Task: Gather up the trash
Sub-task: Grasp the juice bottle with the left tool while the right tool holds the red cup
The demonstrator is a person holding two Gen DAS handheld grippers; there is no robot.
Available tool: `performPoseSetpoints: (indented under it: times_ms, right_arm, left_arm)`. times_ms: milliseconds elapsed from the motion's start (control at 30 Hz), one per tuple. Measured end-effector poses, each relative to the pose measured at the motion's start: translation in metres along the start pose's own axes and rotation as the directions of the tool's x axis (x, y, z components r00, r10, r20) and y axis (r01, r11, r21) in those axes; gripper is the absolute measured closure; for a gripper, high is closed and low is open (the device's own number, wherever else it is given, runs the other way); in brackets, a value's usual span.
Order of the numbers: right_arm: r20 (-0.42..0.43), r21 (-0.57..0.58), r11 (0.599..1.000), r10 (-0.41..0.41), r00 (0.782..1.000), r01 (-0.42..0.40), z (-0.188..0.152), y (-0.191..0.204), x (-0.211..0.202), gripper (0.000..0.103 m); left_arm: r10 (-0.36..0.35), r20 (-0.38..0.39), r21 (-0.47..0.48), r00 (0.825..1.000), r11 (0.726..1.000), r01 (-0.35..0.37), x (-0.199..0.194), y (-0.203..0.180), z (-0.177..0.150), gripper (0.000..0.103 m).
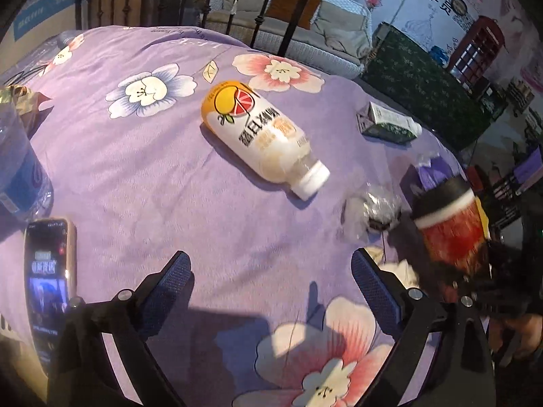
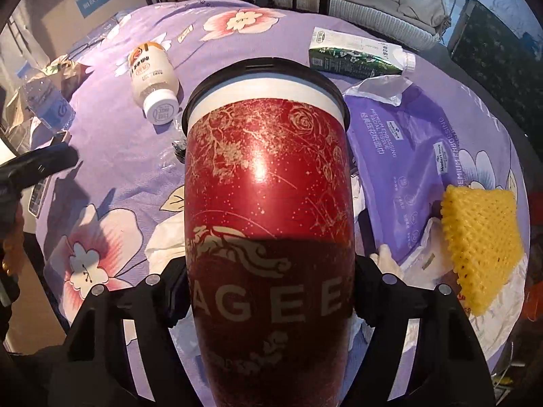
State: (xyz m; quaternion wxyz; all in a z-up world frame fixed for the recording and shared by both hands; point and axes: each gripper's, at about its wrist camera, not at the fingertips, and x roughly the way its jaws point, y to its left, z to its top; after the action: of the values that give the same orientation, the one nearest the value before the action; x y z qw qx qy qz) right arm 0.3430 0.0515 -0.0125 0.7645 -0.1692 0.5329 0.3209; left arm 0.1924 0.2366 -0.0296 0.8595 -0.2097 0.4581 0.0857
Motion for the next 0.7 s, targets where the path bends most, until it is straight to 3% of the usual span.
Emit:
performPoseSetpoints:
  times_ms: [167,267,367,500,567,700]
  right_arm:
    - [0.102,0.057,0.998,0.001,0.995,-0.007,-0.03,0.002,-0.035,0.029]
    - [0.155,0.077,0.997,-0.025,0.988,0.013,-0.044,0.006,-0.05,0.029]
    - [0.199,0.092,0.995,-0.049,0.979,0.031,-0.062,0.011,-0.065,0.029]
    - [0.241,0.112,0.992,-0.091,0.966,0.065,-0.087,0.02,-0.079,0.029]
    - [0.262,0.13,0.989,-0.105,0.959,0.073,-0.101,0.02,-0.087,0.029]
    - [0.291,0.19,0.98,-0.113,0.95,0.059,-0.121,0.019,-0.092,0.029]
  left_arm:
    - [-0.033,-0.08,-0.151,0.996,0.988,0.021,0.037,0.011,0.052,0.017]
    - [-0.018,-0.104,-0.196,0.994,0.981,-0.003,0.056,0.012,0.071,0.017]
    - [0.018,-0.113,-0.187,0.993,0.982,-0.039,0.072,0.007,0.084,0.017]
    - [0.012,-0.171,-0.205,0.985,0.978,-0.047,0.097,0.003,0.095,0.019]
    - [0.022,-0.2,-0.205,0.979,0.977,-0.063,0.107,0.0,0.096,0.029]
    - [0.096,-0.178,-0.114,0.979,0.987,-0.118,0.111,-0.011,0.096,0.036]
